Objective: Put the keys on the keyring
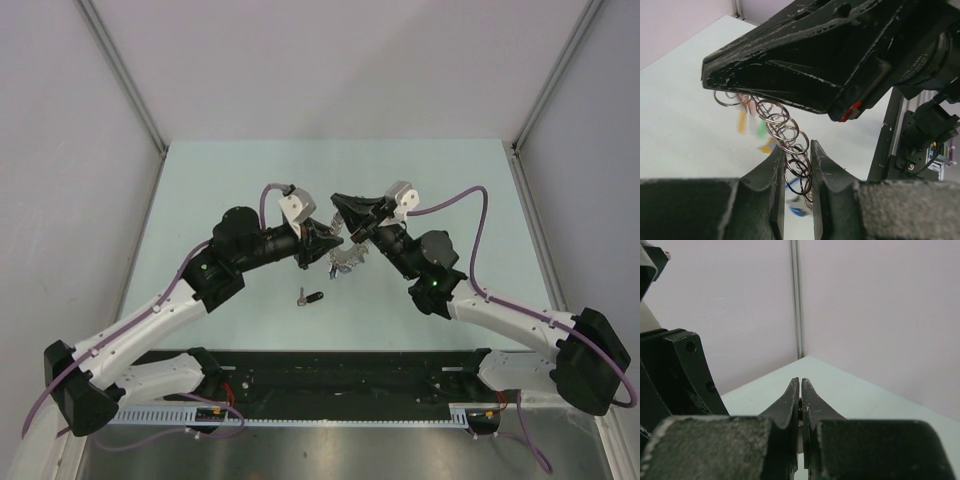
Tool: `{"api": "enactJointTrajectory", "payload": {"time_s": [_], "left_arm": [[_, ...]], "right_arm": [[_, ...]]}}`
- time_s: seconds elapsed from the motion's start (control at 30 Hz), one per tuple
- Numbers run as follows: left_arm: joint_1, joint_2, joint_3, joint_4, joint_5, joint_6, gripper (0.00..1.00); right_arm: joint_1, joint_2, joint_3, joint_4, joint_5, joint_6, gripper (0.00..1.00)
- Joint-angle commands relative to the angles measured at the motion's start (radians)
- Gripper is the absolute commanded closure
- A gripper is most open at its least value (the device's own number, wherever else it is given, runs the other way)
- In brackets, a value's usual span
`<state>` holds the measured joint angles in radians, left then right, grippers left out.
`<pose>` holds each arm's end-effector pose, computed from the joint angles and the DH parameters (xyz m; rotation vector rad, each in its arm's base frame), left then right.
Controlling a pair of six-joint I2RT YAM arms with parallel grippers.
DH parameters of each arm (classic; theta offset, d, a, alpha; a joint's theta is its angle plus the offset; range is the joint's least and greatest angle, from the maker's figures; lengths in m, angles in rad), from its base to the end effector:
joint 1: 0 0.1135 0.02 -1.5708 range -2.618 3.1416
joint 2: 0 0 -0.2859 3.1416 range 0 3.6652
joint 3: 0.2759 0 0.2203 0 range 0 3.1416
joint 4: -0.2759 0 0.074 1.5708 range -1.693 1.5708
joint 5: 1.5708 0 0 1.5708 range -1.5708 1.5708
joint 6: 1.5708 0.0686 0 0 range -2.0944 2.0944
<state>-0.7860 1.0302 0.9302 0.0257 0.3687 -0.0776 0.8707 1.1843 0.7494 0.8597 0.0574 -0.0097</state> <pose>0.1432 -0.1783 0.3869 0.8679 1.4963 -0.9509 0.1703 0.1960 0.4022 -0.4536 1.0858 0.7297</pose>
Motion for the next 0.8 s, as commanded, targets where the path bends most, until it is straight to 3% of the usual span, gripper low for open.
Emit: {"api": "enactJointTrajectory", "payload": {"time_s": [0.0,0.03,0.07,0.5,0.77], "left_arm": [[-0.05,-0.059,0.079,0.071,0.079,0.038,0.88],[-0.05,-0.064,0.096,0.051,0.061,0.057,0.98],[-0.05,-0.067,0.105,0.033,0.027,0.07,1.0],[-0.05,-0.078,0.124,-0.138,-0.191,0.33,1.0],[-0.048,-0.087,0.093,-0.17,-0.298,0.498,0.99]], "right_arm": [[0.008,0.04,-0.007,-0.083,-0.045,-0.01,1.0],[0.008,0.029,-0.007,-0.096,-0.044,-0.012,1.0],[0.008,0.023,-0.007,-0.106,-0.042,-0.013,1.0],[0.016,-0.12,-0.005,-0.312,0.008,0.002,1.0],[0.037,-0.204,0.005,-0.516,0.051,0.043,0.84]]}}
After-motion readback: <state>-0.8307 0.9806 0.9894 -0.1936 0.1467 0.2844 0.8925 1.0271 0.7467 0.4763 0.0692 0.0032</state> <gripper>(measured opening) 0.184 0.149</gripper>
